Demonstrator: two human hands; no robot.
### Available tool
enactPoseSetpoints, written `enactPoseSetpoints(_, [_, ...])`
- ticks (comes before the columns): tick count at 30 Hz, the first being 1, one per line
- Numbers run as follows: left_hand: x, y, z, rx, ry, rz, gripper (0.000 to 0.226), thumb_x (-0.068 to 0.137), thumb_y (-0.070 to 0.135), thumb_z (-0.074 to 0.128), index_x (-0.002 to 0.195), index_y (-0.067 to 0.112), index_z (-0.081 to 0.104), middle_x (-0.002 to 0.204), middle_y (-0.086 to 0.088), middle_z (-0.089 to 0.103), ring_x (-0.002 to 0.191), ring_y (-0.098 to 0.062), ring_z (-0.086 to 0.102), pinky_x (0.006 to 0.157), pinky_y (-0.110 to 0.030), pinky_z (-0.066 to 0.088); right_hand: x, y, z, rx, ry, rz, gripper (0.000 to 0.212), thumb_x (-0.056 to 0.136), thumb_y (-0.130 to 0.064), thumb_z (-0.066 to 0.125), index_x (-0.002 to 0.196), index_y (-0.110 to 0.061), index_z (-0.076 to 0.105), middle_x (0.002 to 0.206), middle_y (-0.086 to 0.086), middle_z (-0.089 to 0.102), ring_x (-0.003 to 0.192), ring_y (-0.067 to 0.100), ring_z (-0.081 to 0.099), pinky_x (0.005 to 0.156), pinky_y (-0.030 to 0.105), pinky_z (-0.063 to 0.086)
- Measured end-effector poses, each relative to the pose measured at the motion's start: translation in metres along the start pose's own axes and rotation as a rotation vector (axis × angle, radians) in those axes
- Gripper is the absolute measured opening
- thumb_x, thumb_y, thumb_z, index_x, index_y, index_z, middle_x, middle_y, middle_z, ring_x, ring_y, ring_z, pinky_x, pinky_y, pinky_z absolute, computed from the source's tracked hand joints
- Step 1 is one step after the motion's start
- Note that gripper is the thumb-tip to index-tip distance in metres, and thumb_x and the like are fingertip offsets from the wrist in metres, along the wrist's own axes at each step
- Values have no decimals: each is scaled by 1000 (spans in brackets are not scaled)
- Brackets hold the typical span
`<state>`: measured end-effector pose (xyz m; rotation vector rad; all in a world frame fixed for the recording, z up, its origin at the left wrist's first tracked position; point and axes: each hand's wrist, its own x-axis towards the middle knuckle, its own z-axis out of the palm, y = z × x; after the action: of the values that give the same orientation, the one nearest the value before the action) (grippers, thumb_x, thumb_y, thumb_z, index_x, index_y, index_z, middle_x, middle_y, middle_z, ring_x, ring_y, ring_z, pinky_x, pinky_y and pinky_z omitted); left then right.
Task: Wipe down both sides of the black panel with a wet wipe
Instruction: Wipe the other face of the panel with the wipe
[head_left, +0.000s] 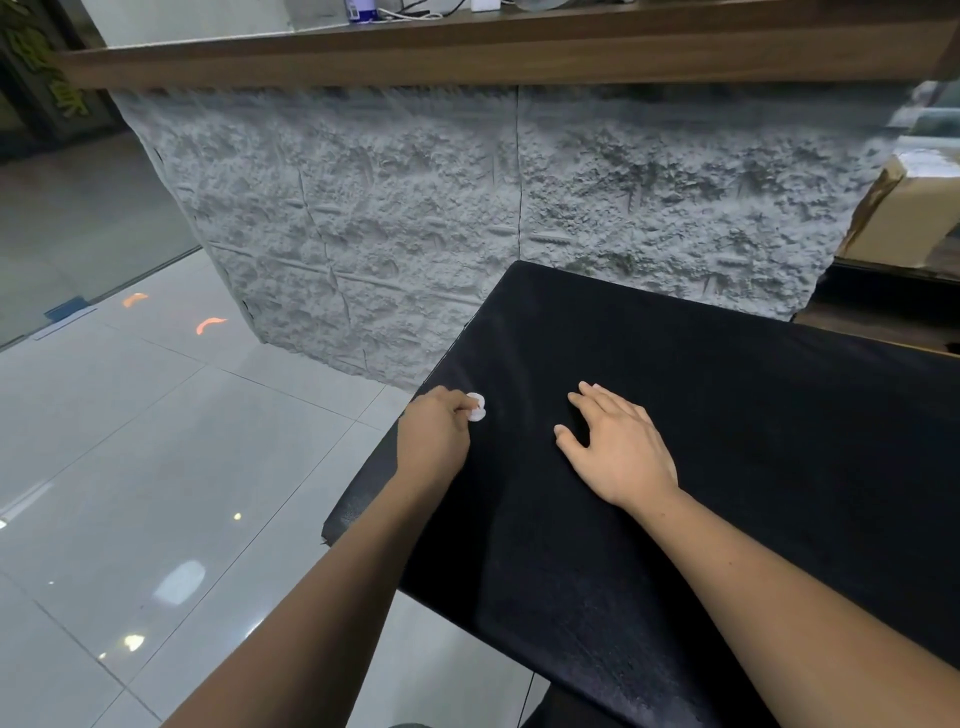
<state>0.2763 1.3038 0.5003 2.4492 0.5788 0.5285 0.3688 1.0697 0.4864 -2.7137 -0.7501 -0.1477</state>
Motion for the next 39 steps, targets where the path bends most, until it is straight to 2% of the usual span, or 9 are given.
enactPoseSetpoints(7, [-31, 39, 23, 44, -56, 172, 23, 98, 17, 63, 101, 32, 80, 92, 8, 66, 87, -17, 57, 71, -29, 36, 1, 0, 1, 10, 3, -5, 68, 99, -66, 36, 157, -29, 46, 168, -11, 33, 157, 7, 22, 127, 35, 21])
enactPoseSetpoints(12, [-42, 48, 27, 42, -96, 245, 25, 100, 15, 60, 102, 32, 79, 90, 4, 65, 85, -21, 57, 74, -35, 49, 1, 2, 2, 9, 4, -6, 68, 99, -66, 36, 156, -29, 46, 168, -11, 34, 156, 7, 23, 127, 35, 23])
enactPoseSetpoints(16, [-36, 41, 20, 35, -107, 232, 26, 100, 13, 59, 101, 28, 81, 93, 6, 67, 89, -20, 59, 79, -36, 50, 0, 2, 2, 18, 8, 1, 68, 99, -66, 36, 156, -30, 47, 167, -12, 35, 156, 6, 23, 127, 35, 22])
enactPoseSetpoints(21, [-21, 23, 6, 73, -90, 168, 25, 97, 9, 60, 96, 23, 81, 94, 4, 67, 90, -21, 60, 80, -42, 51, 0, 2, 1, 26, 7, -1, 67, 100, -65, 38, 156, -30, 47, 167, -12, 35, 156, 6, 23, 126, 34, 22])
enactPoseSetpoints(26, [-4, -2, -12, 72, -41, 94, 27, 96, 6, 62, 98, 22, 83, 93, 5, 68, 90, -19, 64, 80, -33, 50, -1, 1, -1, 37, 9, -3, 65, 100, -64, 38, 155, -30, 48, 167, -12, 36, 156, 7, 24, 126, 34, 22])
enactPoseSetpoints(31, [7, -28, -27, 39, 13, 0, 21, 96, 9, 67, 97, 23, 82, 103, 9, 75, 94, -12, 65, 73, -6, 37, -2, 1, -2, 39, 9, -3, 65, 100, -63, 38, 155, -30, 48, 167, -12, 36, 156, 6, 24, 126, 35, 23])
enactPoseSetpoints(34, [11, -41, -34, 13, 34, -63, 18, 96, 9, 68, 99, 20, 82, 110, 9, 77, 98, -7, 66, 76, 5, 33, -2, 1, -2, 43, 7, 0, 65, 101, -63, 38, 155, -30, 48, 167, -12, 36, 156, 6, 24, 126, 34, 22])
enactPoseSetpoints(36, [11, -51, -39, 4, 37, -115, 19, 96, 8, 68, 100, 20, 82, 110, 7, 78, 95, -6, 64, 76, 4, 34, -2, 1, -1, 40, 5, 0, 65, 101, -63, 38, 155, -30, 48, 167, -12, 36, 156, 6, 24, 126, 35, 22])
enactPoseSetpoints(39, [7, -60, -41, -31, 41, -194, 17, 96, 11, 69, 101, 21, 82, 106, 5, 79, 100, -12, 69, 82, -11, 41, -1, 1, -1, 34, 5, 1, 65, 101, -63, 38, 155, -30, 48, 166, -12, 37, 156, 6, 24, 126, 36, 23])
